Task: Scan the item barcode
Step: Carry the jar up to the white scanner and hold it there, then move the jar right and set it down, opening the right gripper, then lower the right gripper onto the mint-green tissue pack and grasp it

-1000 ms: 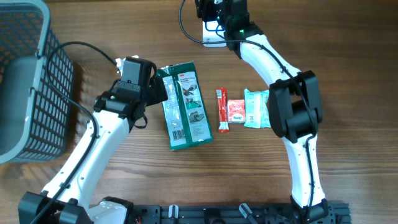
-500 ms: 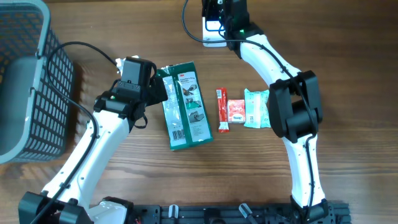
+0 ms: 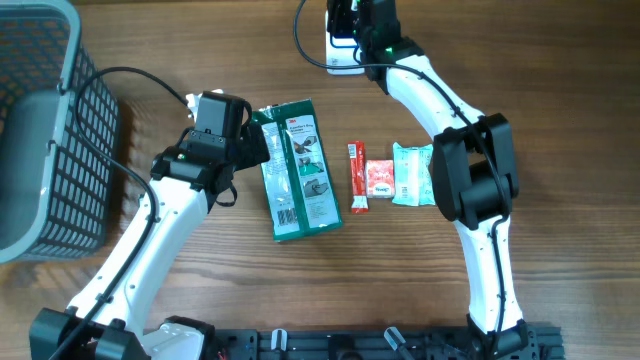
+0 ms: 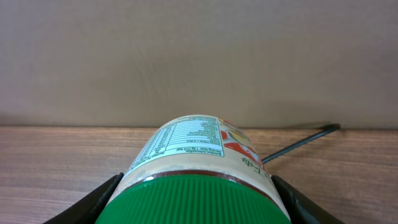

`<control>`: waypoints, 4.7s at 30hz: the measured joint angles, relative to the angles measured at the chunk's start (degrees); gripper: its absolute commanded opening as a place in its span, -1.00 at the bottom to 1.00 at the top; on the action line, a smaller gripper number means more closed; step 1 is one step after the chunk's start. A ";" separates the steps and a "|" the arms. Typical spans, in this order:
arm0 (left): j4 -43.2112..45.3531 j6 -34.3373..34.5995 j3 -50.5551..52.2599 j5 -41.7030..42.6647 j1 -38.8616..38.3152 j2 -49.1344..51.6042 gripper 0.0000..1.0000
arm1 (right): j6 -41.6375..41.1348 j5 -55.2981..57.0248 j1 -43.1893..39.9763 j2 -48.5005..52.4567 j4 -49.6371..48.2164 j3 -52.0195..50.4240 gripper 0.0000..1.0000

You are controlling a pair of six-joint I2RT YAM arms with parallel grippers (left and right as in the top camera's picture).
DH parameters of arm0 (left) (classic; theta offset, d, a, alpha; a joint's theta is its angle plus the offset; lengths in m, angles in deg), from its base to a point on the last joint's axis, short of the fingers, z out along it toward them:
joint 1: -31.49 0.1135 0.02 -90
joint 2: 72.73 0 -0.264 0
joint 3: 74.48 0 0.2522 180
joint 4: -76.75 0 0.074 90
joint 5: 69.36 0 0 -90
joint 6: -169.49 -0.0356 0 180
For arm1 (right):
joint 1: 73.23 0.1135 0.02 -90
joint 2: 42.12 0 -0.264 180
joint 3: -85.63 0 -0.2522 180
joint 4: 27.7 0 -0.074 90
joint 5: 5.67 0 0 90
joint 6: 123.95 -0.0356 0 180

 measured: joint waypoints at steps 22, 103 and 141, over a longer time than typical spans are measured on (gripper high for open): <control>0.02 0.00 0.00 0.00 0.00 0.00 1.00 | 0.00 0.02 -3.39 -9.25 12.74 -1.68 -0.91; 0.00 0.00 0.00 0.00 0.00 0.04 1.00 | 9.18 -13.84 -16.57 -31.08 48.00 -43.76 0.33; 0.02 0.00 0.00 -0.02 0.00 0.04 1.00 | 8.90 -18.53 -17.68 -38.99 40.89 -51.21 -0.12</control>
